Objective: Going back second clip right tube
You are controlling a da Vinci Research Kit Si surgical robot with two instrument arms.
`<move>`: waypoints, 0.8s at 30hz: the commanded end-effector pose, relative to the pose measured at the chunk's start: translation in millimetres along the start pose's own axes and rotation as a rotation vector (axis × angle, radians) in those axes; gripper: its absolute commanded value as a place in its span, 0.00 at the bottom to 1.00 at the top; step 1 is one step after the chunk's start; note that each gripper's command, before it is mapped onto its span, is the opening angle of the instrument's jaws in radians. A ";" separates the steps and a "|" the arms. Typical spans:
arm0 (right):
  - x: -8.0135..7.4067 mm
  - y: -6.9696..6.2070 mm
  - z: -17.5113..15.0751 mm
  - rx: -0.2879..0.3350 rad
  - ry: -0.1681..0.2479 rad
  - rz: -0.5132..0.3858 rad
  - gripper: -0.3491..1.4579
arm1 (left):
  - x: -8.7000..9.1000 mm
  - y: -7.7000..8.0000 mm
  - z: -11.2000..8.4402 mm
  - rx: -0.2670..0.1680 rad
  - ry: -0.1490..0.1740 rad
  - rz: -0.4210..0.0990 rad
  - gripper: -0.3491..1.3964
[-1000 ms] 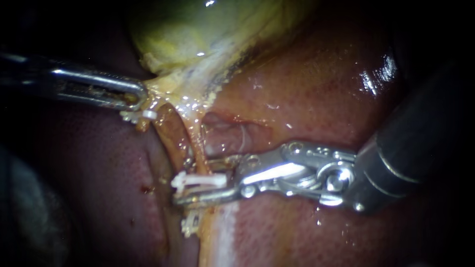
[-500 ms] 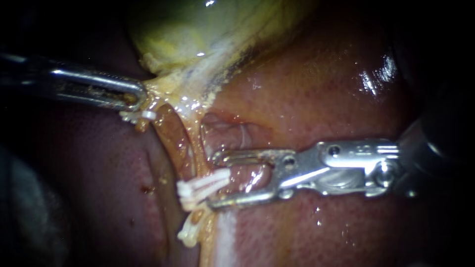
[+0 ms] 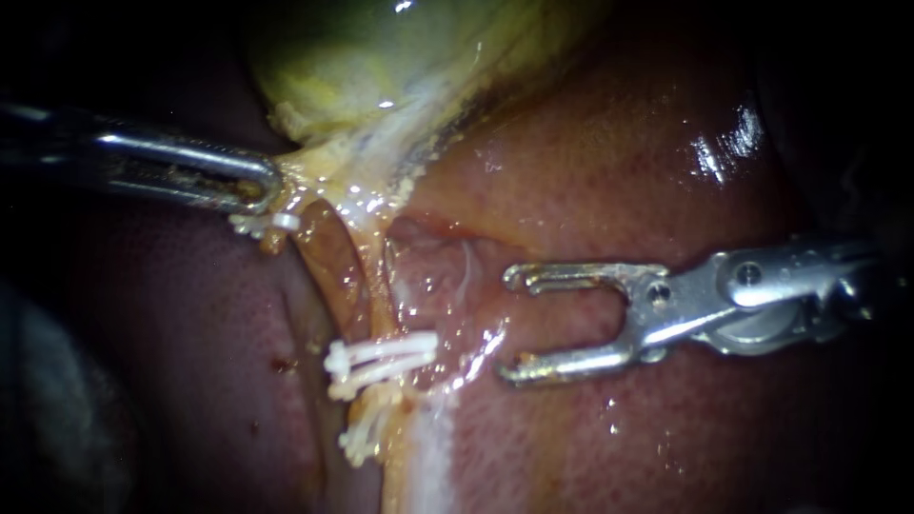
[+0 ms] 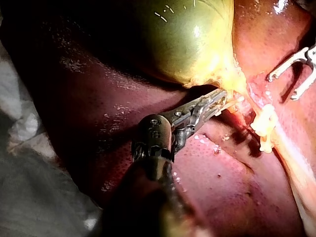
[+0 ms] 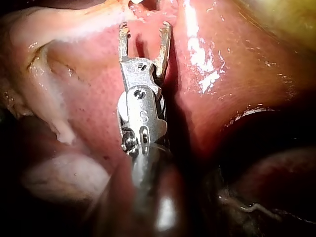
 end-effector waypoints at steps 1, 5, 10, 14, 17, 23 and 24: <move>0.0 0.1 -0.3 -0.003 0.001 -0.003 0.47 | 0.0 0.0 0.0 0.001 -0.001 0.000 0.00; 0.3 0.5 -1.1 -0.010 0.004 -0.011 0.47 | 0.0 0.0 0.0 0.001 0.000 0.000 0.00; 0.7 1.1 -1.9 -0.015 0.006 -0.022 0.47 | 0.0 0.0 0.1 0.002 0.000 0.000 0.00; 0.7 1.1 -2.3 -0.016 0.007 -0.028 0.47 | -0.2 -0.2 0.4 0.004 0.001 0.001 0.00; 0.7 1.1 -2.5 -0.015 0.007 -0.033 0.47 | -0.2 -0.6 1.0 0.006 0.002 0.003 0.00; 0.6 1.0 -2.8 -0.014 0.007 -0.033 0.47 | -0.4 -1.5 3.0 0.017 0.008 0.006 0.00; 0.6 1.0 -2.9 -0.014 0.007 -0.033 0.47 | -0.5 -1.7 3.5 0.017 0.008 0.007 0.00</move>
